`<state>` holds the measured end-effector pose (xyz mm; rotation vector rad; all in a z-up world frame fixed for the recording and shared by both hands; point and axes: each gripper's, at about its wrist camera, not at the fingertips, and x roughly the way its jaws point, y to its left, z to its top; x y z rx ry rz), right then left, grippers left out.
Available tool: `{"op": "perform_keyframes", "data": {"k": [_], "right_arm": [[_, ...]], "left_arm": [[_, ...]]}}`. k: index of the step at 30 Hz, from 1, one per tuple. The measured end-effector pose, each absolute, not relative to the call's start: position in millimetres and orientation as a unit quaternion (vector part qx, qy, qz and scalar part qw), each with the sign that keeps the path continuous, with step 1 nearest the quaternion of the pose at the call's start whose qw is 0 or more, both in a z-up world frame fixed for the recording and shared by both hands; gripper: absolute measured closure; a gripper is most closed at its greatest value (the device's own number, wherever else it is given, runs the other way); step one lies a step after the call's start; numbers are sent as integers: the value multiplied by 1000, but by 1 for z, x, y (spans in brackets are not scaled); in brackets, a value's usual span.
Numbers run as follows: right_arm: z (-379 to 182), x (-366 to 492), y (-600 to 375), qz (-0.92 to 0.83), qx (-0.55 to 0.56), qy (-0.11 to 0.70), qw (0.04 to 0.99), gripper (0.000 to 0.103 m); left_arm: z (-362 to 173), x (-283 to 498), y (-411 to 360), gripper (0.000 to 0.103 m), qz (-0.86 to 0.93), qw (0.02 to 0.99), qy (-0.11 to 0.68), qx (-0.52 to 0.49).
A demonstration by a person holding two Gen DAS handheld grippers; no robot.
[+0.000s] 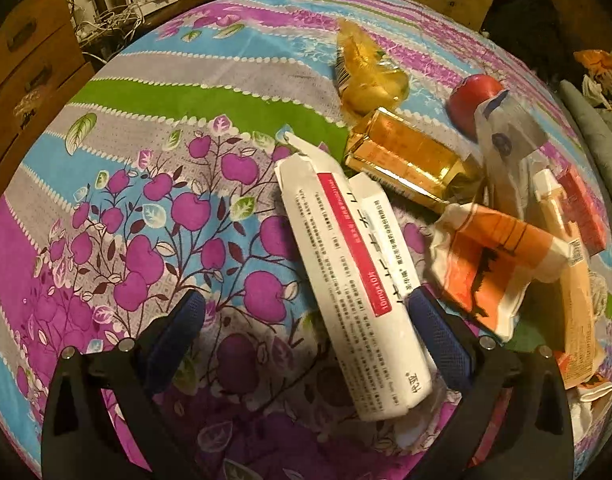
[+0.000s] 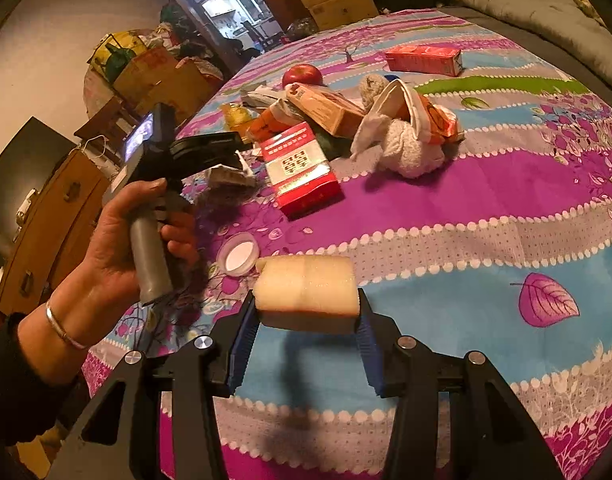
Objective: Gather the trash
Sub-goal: 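Grasp the white tube box with the left gripper and lift it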
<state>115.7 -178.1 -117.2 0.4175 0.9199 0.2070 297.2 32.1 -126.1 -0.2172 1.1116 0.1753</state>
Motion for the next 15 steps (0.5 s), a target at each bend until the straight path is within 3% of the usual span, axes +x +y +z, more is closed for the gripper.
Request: {"op": "perform_keyframes", "data": {"k": [8,11,12,13,15], "right_arm": [[-104,126,-183,93,192,420,882,55],[-100,126,-184,88,185,416,886,55],[-99,126,-183,87,181,417,887,55],[-98,127,-182,85,179,417,887,55],[-96,130,-180,82,172,415,890,55]], "left_arm": [[-132,299,22,7,91,856,504,-71],[-125,284,25,44,85,869,482,-71],[-121,278,26,64,71,873,477,-78],[-117,273,29,70,60,874,475,-85],[-109,260,35,73,50,872,477,-98]]}}
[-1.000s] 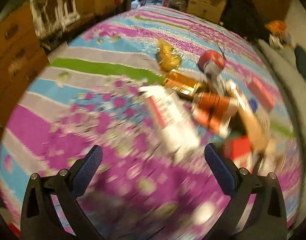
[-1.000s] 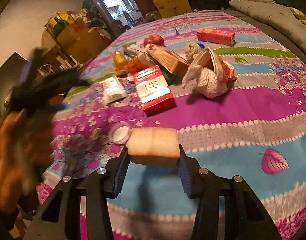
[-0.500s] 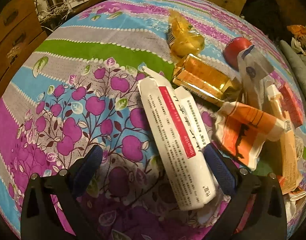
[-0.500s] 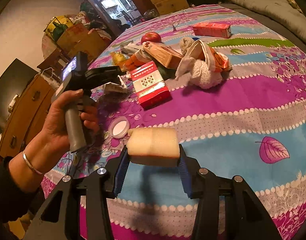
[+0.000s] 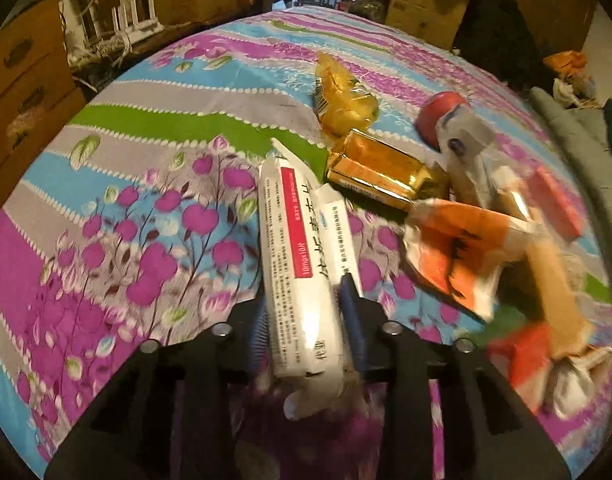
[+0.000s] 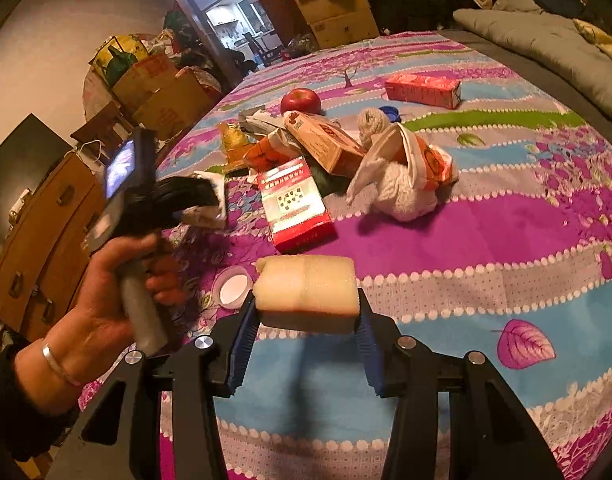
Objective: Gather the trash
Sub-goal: 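Grasp the white tube box with the left gripper and lift it, then carry the sponge and white box with both grippers over the green bin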
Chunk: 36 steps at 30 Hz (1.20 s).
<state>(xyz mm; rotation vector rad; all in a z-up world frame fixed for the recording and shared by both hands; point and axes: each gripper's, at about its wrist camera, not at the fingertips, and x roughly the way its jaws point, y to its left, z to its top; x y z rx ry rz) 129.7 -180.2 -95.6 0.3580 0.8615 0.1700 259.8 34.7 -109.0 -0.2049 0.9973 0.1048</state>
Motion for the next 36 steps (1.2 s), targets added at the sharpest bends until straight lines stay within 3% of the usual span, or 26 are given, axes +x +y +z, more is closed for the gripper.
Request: {"op": "perform_keyframes", "data": {"k": [5,11,20,36], "right_arm": [[-76,143,-171,79,144,388,907,56],[-42,146,-160,73,111,352,927,56],[1,89,-131,61,66,311,946,56],[107,-80,-274,-163,112,215,956,56]], "left_arm": [[-91,214,39,77,29,875,475,-88],[-45,133,38,77,9,911,413,-12],[5,78,33,77,-8,941,336,21],[81,29,-143,77,-285,929,232,53]]}}
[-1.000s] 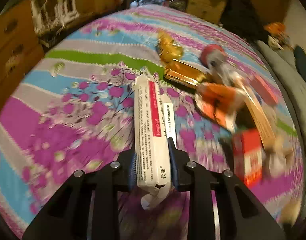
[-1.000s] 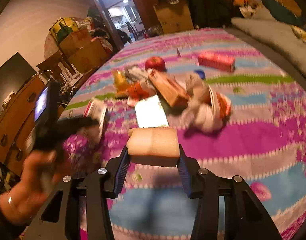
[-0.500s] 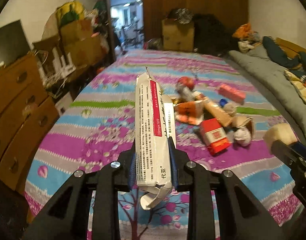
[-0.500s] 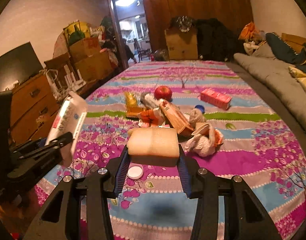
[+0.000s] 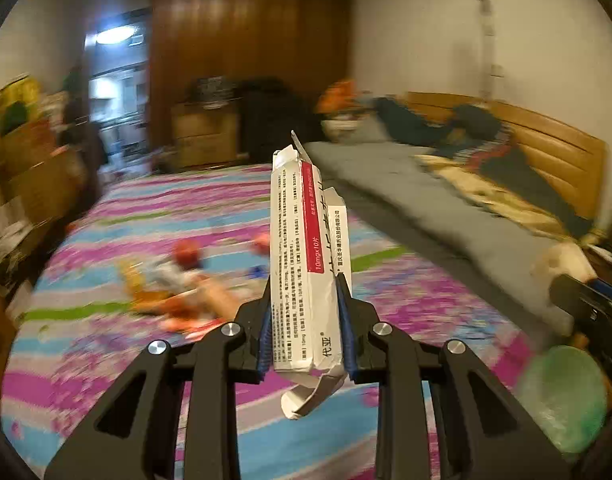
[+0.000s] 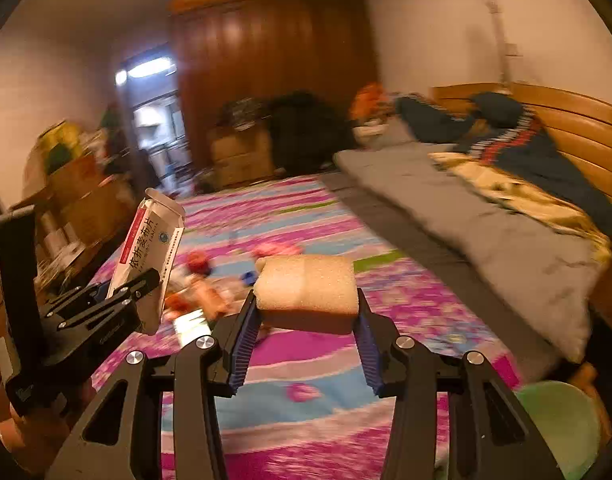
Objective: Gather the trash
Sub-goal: 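Carry the sponge and white box with both grippers over the green bin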
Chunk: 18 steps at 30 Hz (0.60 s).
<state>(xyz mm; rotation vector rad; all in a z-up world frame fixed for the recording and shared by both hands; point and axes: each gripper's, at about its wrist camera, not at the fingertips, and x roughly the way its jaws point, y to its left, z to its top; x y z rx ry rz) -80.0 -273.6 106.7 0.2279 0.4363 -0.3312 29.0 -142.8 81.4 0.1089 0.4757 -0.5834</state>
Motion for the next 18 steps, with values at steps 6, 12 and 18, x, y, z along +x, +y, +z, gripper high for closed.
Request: {"op": "perform_keyframes", "data": {"k": [6,12,18], "right_arm": [[128,-157,-334,-262,126,204,935,56],[131,-252,-401,-360,160,224,891,56],[107,-311,-444,-417,208,286,837,56]], "left_arm": [[88,-12,-221,77,-394,888,217,95],[79,-59,-296,77,-512,814,234,142],[56,-90,-359,77,-601,712,303,200]]}}
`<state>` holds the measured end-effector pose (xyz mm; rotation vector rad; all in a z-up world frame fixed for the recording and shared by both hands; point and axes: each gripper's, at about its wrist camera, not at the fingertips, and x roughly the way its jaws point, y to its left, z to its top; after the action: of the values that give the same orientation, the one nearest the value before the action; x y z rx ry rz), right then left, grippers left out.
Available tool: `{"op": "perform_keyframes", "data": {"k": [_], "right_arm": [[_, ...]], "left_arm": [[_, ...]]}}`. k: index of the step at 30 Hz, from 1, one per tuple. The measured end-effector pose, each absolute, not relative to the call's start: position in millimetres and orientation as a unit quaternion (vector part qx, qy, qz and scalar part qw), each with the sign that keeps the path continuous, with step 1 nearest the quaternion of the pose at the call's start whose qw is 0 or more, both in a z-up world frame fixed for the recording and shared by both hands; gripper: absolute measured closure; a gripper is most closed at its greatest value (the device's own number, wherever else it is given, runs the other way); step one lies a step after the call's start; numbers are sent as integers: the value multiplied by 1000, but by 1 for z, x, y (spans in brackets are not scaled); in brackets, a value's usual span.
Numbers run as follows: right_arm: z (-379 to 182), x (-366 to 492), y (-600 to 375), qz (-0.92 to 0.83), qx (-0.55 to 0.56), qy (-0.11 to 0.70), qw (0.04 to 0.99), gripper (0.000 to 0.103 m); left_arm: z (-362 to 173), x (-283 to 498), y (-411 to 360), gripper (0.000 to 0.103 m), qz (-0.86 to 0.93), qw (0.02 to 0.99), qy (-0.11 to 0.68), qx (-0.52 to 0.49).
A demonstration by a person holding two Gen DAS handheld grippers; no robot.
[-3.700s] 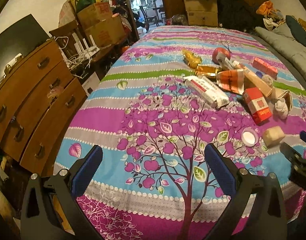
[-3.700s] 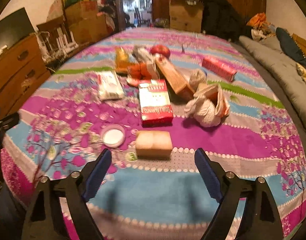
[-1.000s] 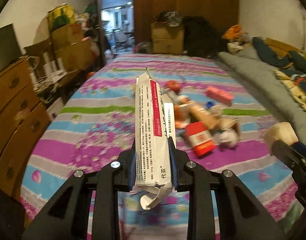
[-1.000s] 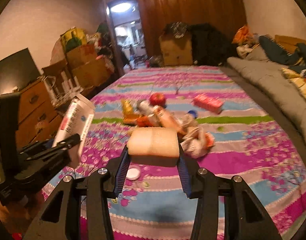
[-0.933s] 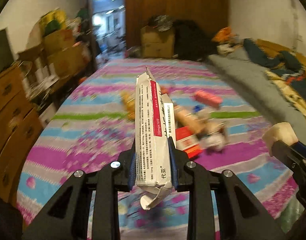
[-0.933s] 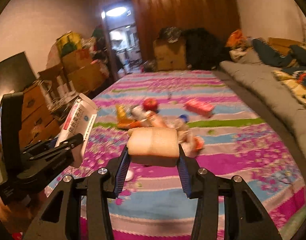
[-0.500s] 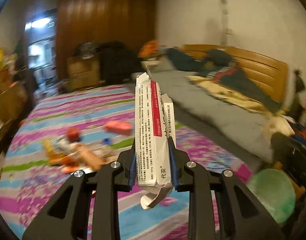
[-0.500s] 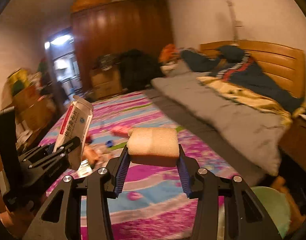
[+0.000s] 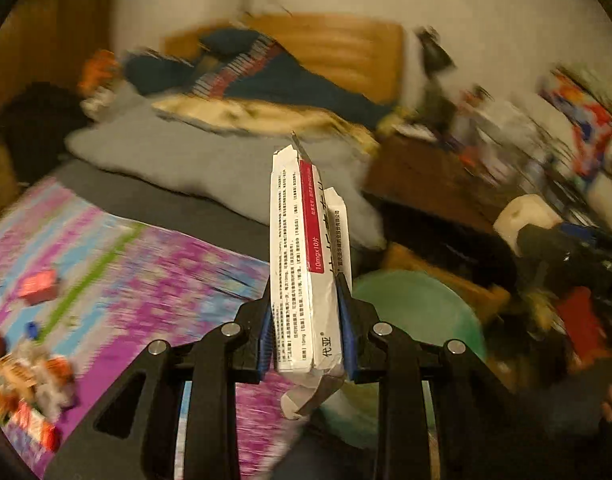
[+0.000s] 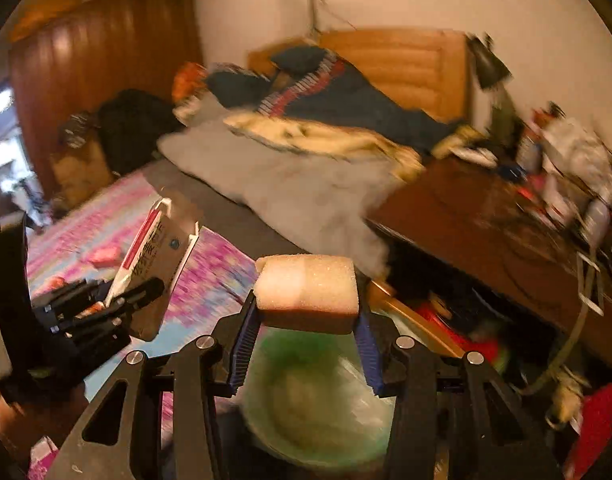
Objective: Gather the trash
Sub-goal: 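Carry the sponge and white box with both grippers over the green bin, then open both grippers to drop the sponge and white box into the bin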
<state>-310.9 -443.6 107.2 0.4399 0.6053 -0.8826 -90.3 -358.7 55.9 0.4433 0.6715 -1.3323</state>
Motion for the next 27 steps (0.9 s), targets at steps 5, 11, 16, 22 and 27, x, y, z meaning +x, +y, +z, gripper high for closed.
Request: {"op": "perform_keyframes", "data": {"k": [5,11,16,22,27], "right_arm": [[68,-346,-470,-440,271,322,794,56],[32,-351,-474,-438,302,340,776,56],[14,-347,-476,-427,321,347,771,56],[6,-339,-482,-423,327,355,767,56],[3,-331,-485,-421,319,362,768,56]], "left_arm": [[24,-120,-398,77,-646,634,342,254],[-11,-143,-415,77,-647,603,358,299],[-26,-153,-420,77,-637,598,365,320],[-33,-155,-422,77,-632,595,367,333],[-39,-155,-423,77,-627,596,370,338]]}}
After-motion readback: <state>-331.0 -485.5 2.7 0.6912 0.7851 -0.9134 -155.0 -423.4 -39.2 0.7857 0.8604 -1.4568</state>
